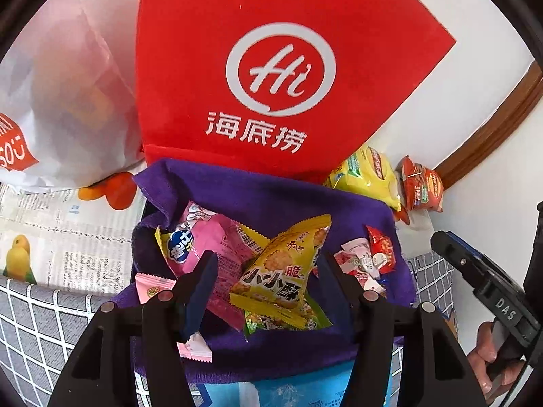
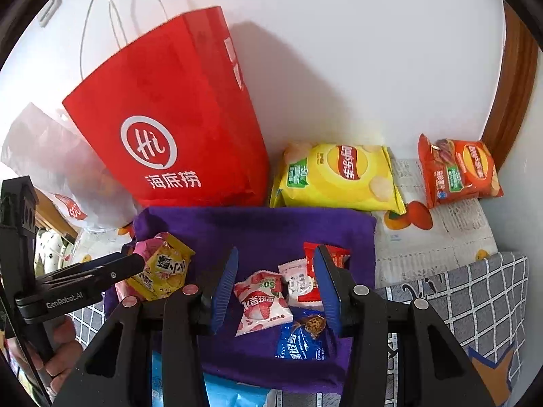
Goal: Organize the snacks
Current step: 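Move both open tools back toward the snacks beside the blue tissue box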
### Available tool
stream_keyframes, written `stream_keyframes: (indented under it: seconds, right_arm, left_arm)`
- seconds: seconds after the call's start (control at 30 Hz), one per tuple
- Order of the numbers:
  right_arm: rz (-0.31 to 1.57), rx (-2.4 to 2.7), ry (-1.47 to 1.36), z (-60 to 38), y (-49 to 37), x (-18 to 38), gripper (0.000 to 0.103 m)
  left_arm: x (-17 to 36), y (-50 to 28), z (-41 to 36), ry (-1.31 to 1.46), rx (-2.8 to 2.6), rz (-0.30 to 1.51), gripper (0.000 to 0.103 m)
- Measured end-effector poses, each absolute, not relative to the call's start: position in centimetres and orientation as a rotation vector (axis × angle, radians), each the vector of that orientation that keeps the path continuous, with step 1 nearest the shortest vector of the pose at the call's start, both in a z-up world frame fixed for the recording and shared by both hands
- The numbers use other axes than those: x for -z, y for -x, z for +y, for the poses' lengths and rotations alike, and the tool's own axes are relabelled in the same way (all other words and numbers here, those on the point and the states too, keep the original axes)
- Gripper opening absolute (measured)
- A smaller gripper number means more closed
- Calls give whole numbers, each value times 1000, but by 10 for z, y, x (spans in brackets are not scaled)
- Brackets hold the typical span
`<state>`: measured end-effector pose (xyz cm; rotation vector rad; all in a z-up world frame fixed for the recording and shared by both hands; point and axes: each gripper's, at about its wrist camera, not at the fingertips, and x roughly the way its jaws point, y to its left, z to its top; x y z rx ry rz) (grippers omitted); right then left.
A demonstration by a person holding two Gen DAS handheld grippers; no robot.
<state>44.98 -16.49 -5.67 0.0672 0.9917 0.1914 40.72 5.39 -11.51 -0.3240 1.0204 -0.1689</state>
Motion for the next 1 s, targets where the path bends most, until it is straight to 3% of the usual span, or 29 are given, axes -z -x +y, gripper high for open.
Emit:
stream_keyframes:
  seconds: [0.6,0.67,1.0]
  right_arm:
    - [848,-194,0,-138,-411,14,47]
    - [837,-192,3,-137,-399,12,55]
    - [931,-165,32,-156,-328,33,56]
  left_arm:
    - [54,-368,54,219,106,821,59]
    - [45,-363,56,219,101,794,59]
    - [17,-337,46,143,61,698,59]
